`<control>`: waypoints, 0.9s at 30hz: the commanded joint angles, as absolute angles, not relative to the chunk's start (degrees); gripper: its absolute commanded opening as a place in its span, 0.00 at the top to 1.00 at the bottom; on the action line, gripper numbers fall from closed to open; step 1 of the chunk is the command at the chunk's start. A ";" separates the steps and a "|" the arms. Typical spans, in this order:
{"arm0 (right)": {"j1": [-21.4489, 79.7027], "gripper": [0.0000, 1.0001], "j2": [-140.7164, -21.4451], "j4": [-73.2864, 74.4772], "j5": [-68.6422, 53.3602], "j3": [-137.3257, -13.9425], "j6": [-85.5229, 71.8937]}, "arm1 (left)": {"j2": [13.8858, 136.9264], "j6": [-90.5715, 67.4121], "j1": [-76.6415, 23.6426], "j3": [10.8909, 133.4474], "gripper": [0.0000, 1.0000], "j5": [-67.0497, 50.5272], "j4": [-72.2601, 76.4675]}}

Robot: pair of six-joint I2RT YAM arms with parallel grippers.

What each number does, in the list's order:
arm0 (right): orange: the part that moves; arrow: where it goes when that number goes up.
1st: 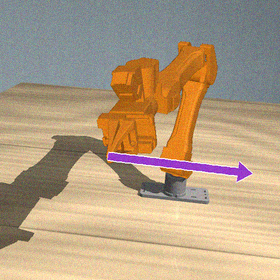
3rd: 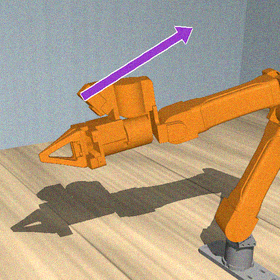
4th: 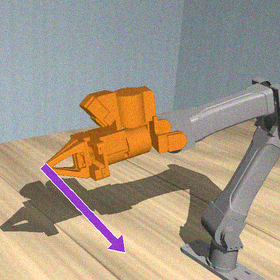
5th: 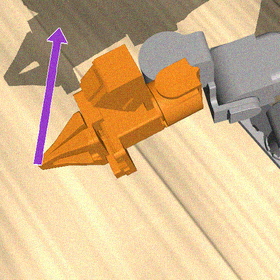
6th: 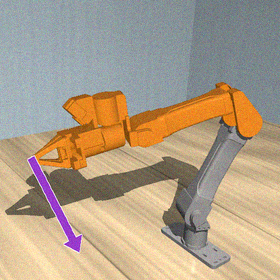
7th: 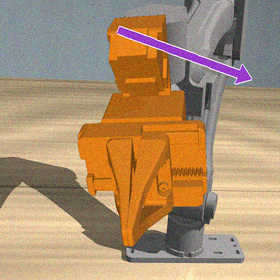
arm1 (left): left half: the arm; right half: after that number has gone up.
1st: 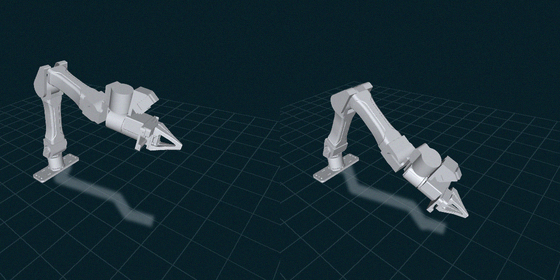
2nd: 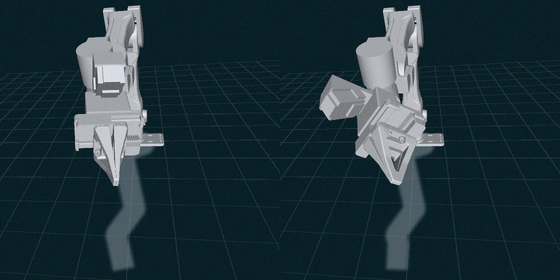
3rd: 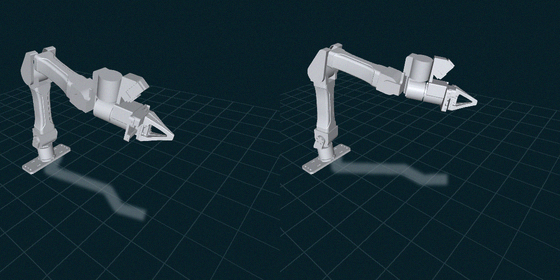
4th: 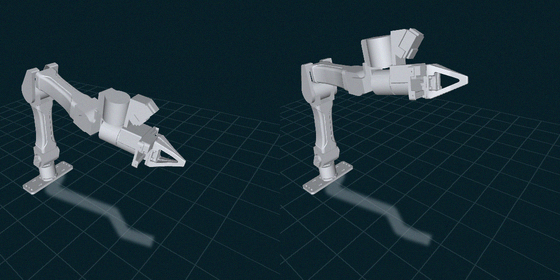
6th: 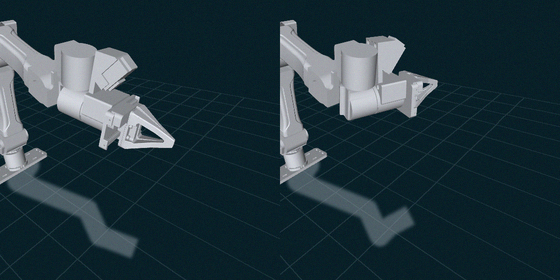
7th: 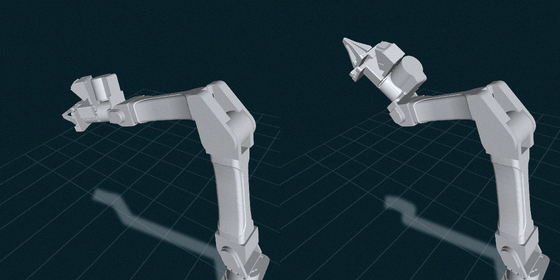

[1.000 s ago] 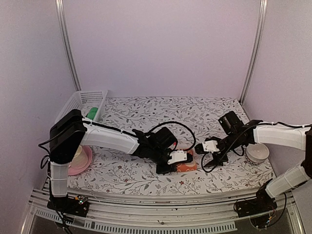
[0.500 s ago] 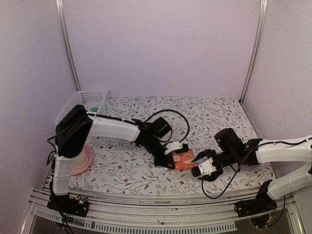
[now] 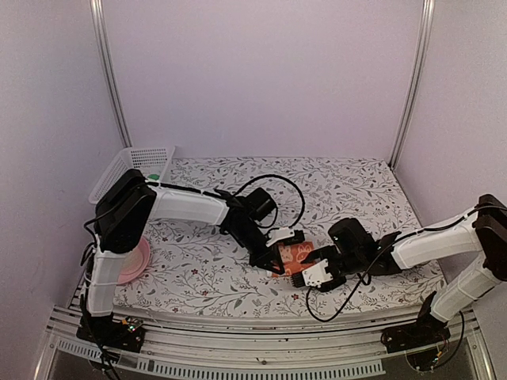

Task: Roll the towels
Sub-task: Roll the towel at the center of the board.

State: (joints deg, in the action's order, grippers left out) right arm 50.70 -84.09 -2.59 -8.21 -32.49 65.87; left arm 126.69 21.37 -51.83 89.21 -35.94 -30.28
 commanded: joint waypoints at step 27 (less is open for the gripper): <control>45.91 0.92 -99.22 19.29 -19.65 -49.89 59.24 | 100.52 21.65 -52.55 56.97 0.31 -13.94 3.49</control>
State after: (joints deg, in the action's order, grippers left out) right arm 47.27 -95.72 8.67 -13.30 -47.59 60.45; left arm 106.54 20.82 -51.03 64.53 -24.80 -12.62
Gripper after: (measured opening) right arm 0.121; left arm 0.681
